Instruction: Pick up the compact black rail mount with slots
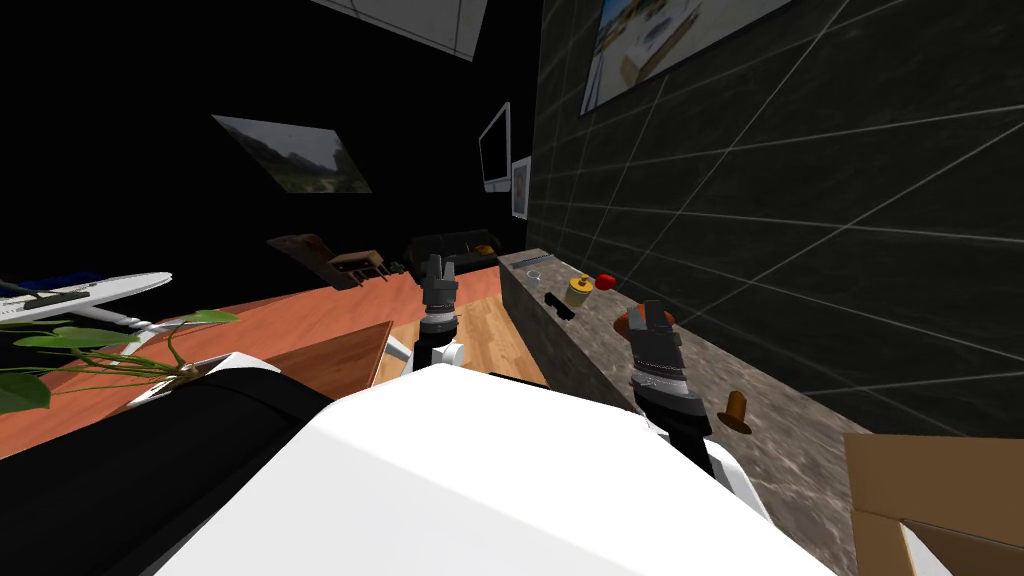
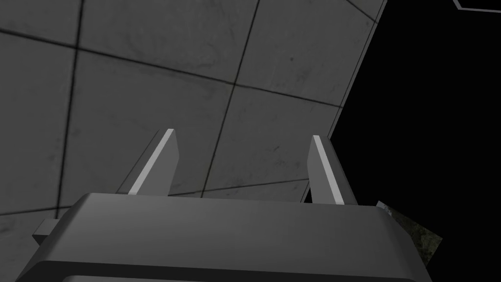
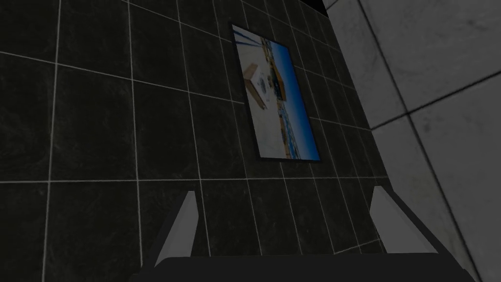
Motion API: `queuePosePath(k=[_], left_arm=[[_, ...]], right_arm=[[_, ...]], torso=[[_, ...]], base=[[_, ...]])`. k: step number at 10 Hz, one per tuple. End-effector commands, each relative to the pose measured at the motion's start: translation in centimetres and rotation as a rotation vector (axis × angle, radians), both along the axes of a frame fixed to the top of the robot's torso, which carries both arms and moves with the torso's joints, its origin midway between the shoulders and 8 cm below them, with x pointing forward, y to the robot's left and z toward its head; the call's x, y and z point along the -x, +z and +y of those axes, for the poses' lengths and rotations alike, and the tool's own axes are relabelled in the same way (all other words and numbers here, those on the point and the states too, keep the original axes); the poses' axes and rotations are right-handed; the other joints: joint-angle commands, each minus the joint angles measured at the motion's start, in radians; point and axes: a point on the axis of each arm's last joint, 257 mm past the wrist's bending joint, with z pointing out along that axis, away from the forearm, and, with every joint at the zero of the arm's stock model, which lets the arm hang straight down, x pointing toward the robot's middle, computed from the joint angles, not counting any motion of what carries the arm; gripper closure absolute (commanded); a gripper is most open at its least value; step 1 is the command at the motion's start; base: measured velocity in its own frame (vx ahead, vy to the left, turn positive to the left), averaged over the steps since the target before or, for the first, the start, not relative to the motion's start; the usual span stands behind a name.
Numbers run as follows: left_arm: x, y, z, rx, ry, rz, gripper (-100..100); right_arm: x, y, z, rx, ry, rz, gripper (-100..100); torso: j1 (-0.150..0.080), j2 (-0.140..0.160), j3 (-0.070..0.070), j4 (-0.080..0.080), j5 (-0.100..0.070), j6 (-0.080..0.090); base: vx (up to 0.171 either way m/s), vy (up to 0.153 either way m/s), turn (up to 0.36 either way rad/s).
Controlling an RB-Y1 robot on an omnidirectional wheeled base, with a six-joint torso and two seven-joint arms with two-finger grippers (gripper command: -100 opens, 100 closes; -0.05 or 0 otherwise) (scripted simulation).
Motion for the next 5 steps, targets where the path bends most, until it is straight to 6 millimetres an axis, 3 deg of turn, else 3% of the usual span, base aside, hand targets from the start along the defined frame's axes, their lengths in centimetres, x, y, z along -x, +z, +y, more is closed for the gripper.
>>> queuePosePath(k=[1,5], left_arm=[[0.0,0.0,0.0,0.0,0.0,0.0,0],[0.0,0.0,0.0,0.0,0.0,0.0,0]], right_arm=[[0.3,-2.2,-0.9,0.042,-0.034,0.07,-100],[1.4,-6.1,-2.7,0.115,-0.099,0.207,-100]], torso=[[0.0,0.0,0.0,0.0,0.0,0.0],[0.001,0.0,0.0,0.0,0.0,0.0]], base=[[0.021,0.024,0.057],[0.027,0.032,0.059]])
